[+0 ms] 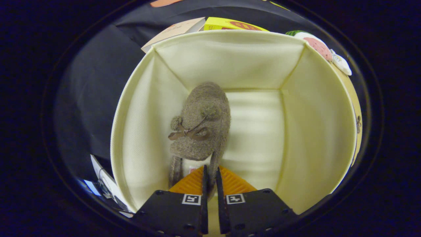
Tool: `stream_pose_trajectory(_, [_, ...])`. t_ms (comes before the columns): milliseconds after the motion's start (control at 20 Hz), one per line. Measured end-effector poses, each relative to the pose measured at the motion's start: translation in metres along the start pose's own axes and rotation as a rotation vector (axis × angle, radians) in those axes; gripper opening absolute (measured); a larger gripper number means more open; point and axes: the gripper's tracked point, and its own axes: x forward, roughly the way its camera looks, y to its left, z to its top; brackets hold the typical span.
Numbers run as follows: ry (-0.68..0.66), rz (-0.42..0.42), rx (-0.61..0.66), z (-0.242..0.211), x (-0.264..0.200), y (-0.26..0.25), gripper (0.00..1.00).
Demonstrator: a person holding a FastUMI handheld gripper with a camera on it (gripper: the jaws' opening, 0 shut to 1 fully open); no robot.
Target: Open the storage box then place both shoes into the box .Put the left shoe in first, then the right shoe, with the right side of both shoes facing outward in a uniform manner.
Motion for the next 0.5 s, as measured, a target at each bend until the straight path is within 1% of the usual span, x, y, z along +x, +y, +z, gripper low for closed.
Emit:
stream_pose_trajectory(100, [0.004, 0.033, 0.014, 0.001, -0.005, 0.000, 0.35])
stream_pose_trajectory(150, [0.001, 0.041, 0.013, 0.002, -0.008, 0.000, 0.42])
stream_pose_trajectory(200, [-0.008, 0.055, 0.010, 0.002, -0.013, 0.001, 0.42])
stream_pose_trajectory(300, [-0.035, 0.058, -0.004, 0.004, -0.022, 0.000, 0.58])
stream_pose_trajectory(400, [-0.069, 0.021, -0.017, 0.008, -0.035, -0.010, 0.74])
stream_pose_trajectory(450, [-0.090, 0.008, -0.020, 0.010, -0.042, -0.013, 0.78])
stream_pose_trajectory(500, [-0.115, 0.020, -0.023, 0.014, -0.051, -0.011, 0.84])
